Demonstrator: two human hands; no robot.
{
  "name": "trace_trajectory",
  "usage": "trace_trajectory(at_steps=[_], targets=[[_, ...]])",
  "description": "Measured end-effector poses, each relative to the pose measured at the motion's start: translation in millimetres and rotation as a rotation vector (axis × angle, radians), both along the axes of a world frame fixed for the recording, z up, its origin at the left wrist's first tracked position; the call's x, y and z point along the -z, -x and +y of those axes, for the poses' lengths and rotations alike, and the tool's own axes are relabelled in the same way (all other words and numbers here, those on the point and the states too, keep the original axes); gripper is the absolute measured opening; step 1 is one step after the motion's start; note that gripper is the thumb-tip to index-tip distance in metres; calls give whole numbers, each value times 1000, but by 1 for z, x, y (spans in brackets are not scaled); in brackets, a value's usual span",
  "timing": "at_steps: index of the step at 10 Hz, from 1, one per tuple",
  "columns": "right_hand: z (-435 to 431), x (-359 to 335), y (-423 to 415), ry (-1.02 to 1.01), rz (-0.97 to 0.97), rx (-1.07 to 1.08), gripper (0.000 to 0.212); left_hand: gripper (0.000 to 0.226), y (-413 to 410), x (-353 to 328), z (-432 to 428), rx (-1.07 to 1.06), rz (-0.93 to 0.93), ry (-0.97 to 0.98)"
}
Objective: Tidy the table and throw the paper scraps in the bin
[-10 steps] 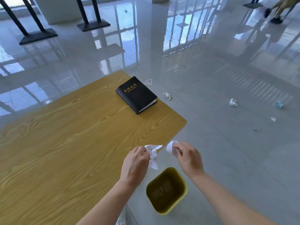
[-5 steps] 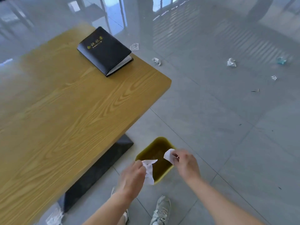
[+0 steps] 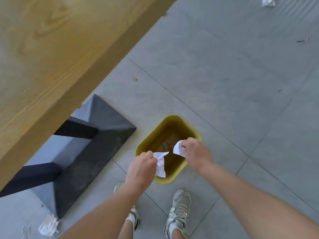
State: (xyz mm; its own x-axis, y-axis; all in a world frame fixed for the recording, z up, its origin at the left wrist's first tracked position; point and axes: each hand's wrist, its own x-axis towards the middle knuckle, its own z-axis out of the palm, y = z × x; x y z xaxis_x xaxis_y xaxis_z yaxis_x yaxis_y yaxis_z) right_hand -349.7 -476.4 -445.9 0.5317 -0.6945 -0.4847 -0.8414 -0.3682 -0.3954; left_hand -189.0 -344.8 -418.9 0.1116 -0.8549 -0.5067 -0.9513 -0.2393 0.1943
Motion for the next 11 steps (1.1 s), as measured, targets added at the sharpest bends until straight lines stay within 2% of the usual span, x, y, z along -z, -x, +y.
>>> trace_trajectory(at_steps=[1, 3, 6, 8, 11], targets=[[0, 25, -1, 2, 17, -17, 24, 10, 2, 28, -5, -14, -3, -5], [0, 57, -8, 28, 39, -40, 25, 16, 1, 63, -10, -10, -7, 14], [-5, 59, -10, 25, 40, -23, 28, 19, -4, 74, -5, -94, 2, 144], [-4, 12, -7, -1, 94, 3, 27, 29, -11, 30, -1, -176, 6, 181], [6, -108, -11, -49, 88, 6, 32, 21, -4, -86, 8, -230, 12, 211]])
